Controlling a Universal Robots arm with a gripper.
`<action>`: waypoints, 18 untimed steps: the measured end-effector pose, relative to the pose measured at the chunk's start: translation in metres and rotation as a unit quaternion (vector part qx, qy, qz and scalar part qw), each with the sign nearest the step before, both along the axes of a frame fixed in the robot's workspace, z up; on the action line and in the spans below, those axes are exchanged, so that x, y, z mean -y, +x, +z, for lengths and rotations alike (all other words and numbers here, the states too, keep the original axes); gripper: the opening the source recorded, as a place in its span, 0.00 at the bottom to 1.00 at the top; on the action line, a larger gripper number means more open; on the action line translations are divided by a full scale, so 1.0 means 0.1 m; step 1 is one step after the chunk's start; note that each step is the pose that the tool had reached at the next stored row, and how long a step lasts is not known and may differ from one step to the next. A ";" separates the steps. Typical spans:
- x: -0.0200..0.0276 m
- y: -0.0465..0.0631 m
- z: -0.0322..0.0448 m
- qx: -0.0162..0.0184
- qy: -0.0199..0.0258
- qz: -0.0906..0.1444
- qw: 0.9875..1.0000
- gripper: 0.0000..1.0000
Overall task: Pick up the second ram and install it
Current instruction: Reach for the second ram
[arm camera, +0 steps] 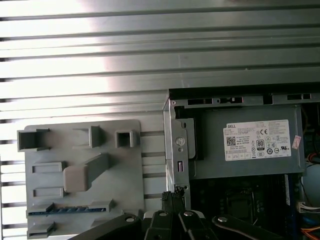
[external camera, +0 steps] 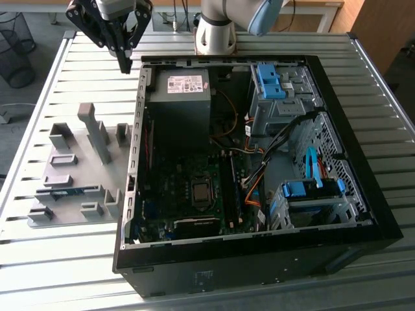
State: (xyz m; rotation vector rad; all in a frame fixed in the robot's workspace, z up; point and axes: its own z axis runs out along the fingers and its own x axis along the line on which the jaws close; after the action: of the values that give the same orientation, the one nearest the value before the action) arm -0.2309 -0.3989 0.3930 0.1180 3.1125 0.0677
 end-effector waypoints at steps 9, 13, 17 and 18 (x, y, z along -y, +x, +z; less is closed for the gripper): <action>0.000 -0.04 0.000 0.000 0.000 0.000 1.000 0.10; 0.000 -0.06 -0.001 0.000 0.000 0.000 1.000 0.10; 0.000 -0.08 -0.002 0.000 0.000 0.000 1.000 0.10; 0.000 -0.08 -0.002 0.000 0.000 0.000 1.000 0.10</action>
State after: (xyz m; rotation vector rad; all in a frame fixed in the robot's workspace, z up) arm -0.2392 -0.3989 0.3928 0.1180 3.1125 0.0676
